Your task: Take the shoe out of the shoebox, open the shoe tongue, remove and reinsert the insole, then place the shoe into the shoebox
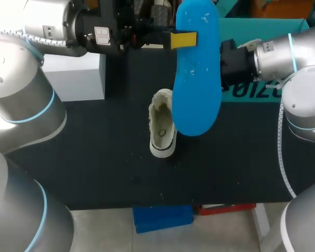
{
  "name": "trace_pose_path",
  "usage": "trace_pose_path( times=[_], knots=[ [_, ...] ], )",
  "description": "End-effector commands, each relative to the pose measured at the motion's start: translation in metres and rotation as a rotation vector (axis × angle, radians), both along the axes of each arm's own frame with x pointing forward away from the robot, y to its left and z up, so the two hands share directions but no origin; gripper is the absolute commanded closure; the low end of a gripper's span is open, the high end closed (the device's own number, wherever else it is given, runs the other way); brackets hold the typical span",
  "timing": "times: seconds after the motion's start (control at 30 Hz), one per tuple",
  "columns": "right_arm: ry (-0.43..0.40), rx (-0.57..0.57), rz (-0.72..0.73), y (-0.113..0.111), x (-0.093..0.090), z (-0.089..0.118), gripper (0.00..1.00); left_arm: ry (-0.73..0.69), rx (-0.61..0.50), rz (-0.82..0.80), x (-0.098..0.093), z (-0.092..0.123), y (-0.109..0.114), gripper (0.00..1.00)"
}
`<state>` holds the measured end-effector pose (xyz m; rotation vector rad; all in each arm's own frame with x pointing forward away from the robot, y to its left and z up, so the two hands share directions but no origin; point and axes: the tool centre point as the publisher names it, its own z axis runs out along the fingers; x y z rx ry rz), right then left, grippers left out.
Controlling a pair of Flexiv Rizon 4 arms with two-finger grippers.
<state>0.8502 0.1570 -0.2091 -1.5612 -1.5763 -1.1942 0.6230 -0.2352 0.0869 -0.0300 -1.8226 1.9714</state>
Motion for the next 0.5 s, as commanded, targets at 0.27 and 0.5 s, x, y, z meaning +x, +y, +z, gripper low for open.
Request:
trace_pose_path(
  times=[0.27,0.5],
  knots=[
    [-0.003,0.332,0.011,0.0055,-0.0081,-0.0109,0.00,0.000,-0.001,0.002,-0.0003,-0.0006,-0.0017,1.00],
    [0.017,0.374,0.015,0.0091,-0.0097,-0.0133,0.00,0.000,-0.001,0.002,-0.0003,-0.0006,-0.0017,1.00]
  ],
)
